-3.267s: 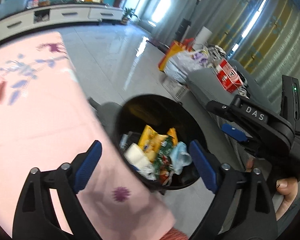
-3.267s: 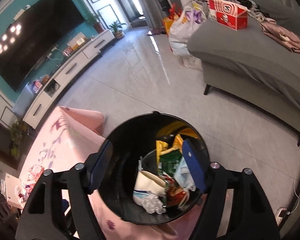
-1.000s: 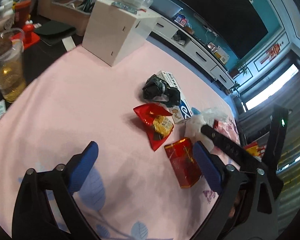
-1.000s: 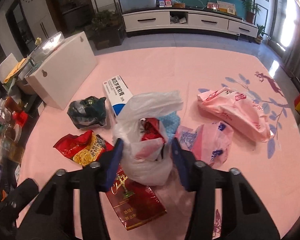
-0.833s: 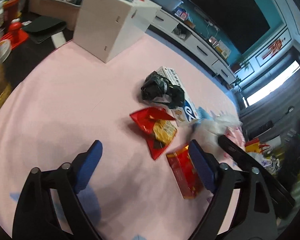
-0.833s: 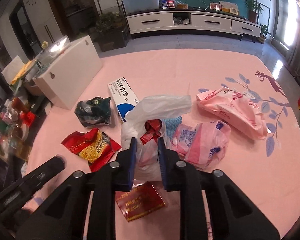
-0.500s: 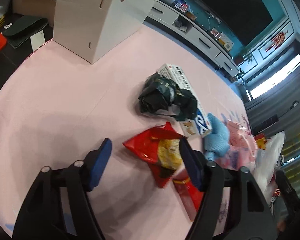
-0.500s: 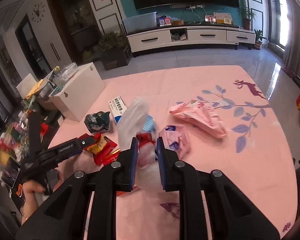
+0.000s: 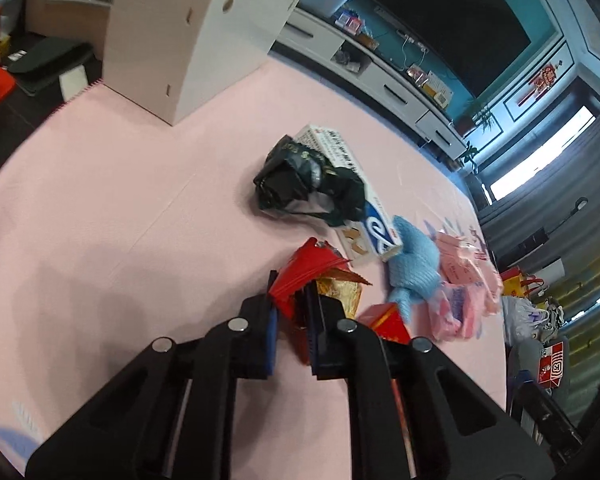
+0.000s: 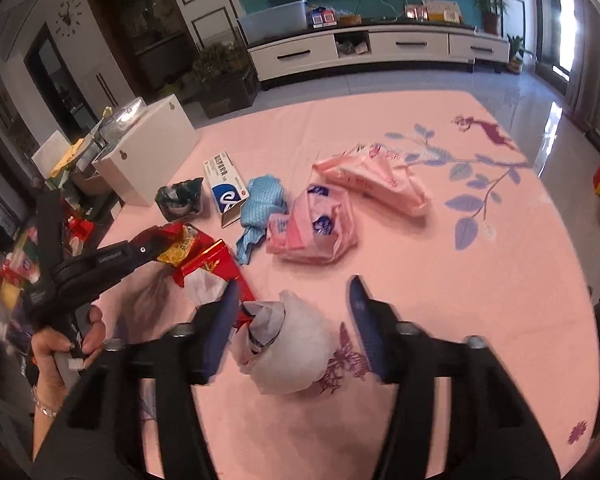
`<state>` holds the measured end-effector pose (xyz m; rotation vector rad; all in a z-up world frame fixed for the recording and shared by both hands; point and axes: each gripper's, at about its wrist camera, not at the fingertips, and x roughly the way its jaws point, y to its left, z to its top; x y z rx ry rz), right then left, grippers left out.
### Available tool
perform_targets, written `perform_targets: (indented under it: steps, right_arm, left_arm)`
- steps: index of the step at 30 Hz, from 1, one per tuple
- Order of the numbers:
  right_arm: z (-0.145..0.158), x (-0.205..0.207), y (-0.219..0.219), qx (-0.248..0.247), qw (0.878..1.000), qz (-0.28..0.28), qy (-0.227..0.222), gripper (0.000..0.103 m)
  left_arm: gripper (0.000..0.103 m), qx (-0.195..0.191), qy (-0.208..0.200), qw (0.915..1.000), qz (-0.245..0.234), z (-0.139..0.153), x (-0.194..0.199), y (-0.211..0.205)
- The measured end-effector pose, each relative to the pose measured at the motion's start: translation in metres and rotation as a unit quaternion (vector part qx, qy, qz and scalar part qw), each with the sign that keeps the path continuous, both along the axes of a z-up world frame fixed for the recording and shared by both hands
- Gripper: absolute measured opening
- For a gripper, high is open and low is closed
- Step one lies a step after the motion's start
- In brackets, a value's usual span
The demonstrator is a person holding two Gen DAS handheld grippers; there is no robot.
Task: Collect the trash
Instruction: 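Grasp the red snack bag with the left tool while the right tool grasps the white plastic bag, then carry the red snack bag and white plastic bag over the black bin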
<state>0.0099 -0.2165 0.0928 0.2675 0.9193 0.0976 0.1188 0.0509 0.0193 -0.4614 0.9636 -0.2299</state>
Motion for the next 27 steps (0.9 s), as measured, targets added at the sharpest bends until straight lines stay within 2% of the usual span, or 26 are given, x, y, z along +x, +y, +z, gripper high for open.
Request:
perform_targets:
  steps: [3,9,12,13,15,18,21,24,27]
  right_arm:
    - [-0.011,0.003,0.003,0.004,1.000,-0.001,0.017,0.070]
    - [-0.046,0.006,0.009,0.012,0.997,0.004,0.071,0.070]
    - [-0.053,0.000,0.012,0.017,0.997,0.013,0.074,0.070]
    - [-0.054,-0.002,0.014,0.015,0.997,0.015,0.073,0.068]
    - [-0.053,-0.007,0.019,0.006,0.998,0.023,0.066,0.055]
    - [-0.050,-0.014,0.024,-0.010,0.998,0.036,0.054,0.042]
    - [-0.045,-0.023,0.022,-0.015,0.998,0.040,0.046,0.030]
    - [-0.037,-0.031,0.016,-0.020,0.999,0.031,0.037,0.026]
    - [-0.026,-0.041,0.007,-0.017,0.999,0.020,0.026,0.026]
  left_arm:
    - [0.012,0.001,-0.013,0.9998,0.015,0.016,-0.022,0.005]
    - [0.012,-0.004,-0.039,0.9988,0.029,0.037,-0.057,0.016]
    - [0.012,-0.016,-0.046,0.9982,0.036,0.040,-0.078,0.021]
    - [0.012,-0.025,-0.047,0.9978,0.040,0.039,-0.089,0.023]
    - [0.012,-0.031,-0.050,0.9972,0.045,0.038,-0.100,0.025]
    - [0.012,-0.041,-0.050,0.9959,0.063,0.031,-0.124,0.029]
    - [0.012,-0.069,-0.037,0.9944,0.072,0.017,-0.142,0.033]
    - [0.012,-0.066,-0.023,0.9954,0.066,0.010,-0.150,0.026]
    - [0.012,-0.065,-0.037,0.9961,0.047,0.017,-0.152,0.015]
